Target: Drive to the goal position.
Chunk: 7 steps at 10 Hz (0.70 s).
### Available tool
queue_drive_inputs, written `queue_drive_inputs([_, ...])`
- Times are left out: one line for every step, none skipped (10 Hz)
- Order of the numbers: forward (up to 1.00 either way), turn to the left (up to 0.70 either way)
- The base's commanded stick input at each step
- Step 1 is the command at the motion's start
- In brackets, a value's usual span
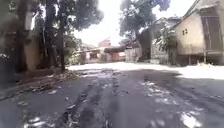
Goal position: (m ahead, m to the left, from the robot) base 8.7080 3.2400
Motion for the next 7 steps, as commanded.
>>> queue_drive_inputs([1.0, -0.39])
queue_drive_inputs([1.0, -0.39])
queue_drive_inputs([1.0, -0.39])
queue_drive_inputs([1.0, -0.39])
queue_drive_inputs([1.0, -0.3])
queue_drive_inputs([1.0, 0.01])
queue_drive_inputs([1.0, 0.01])
